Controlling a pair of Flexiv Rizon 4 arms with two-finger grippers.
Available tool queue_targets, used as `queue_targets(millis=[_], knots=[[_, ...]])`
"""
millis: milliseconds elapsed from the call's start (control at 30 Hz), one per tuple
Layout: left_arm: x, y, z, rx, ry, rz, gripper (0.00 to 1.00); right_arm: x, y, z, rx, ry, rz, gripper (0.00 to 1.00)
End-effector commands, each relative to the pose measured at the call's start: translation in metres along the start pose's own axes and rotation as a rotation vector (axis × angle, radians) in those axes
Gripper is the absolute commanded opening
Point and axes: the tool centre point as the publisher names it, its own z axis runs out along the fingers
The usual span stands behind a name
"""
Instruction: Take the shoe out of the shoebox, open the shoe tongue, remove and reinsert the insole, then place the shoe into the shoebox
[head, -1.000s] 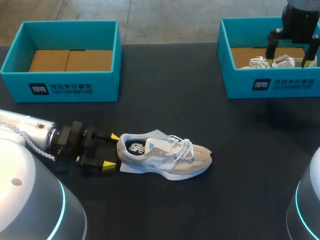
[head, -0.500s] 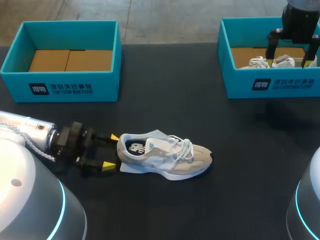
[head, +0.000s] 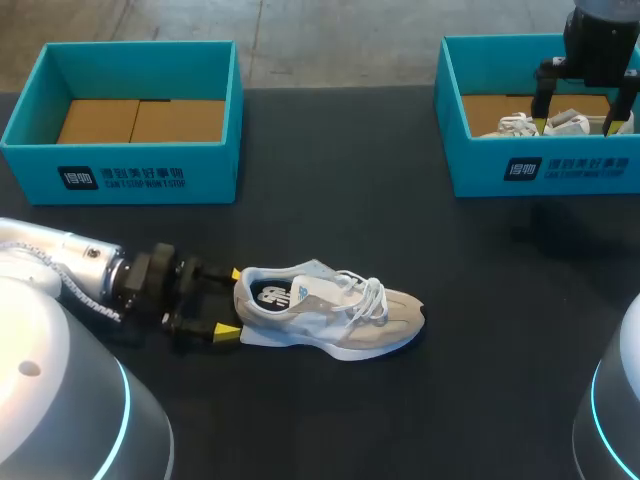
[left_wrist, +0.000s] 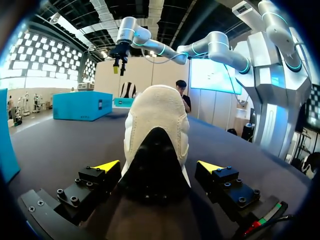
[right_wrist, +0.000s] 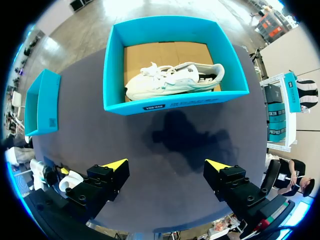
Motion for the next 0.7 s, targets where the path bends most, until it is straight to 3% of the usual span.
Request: queue_targets(millis=[33,700], knots=[[-0.003,0.002,0.004,0.005,0.004,0.000,1.00,-0.001,-0.001,0.001,-0.002,0.002,0.000,1.00],[-0.004,-0.005,0.019,0.006,0.020,0.004,1.00,-0.001,-0.001,0.001,-0.002,0.002,0.000,1.00]])
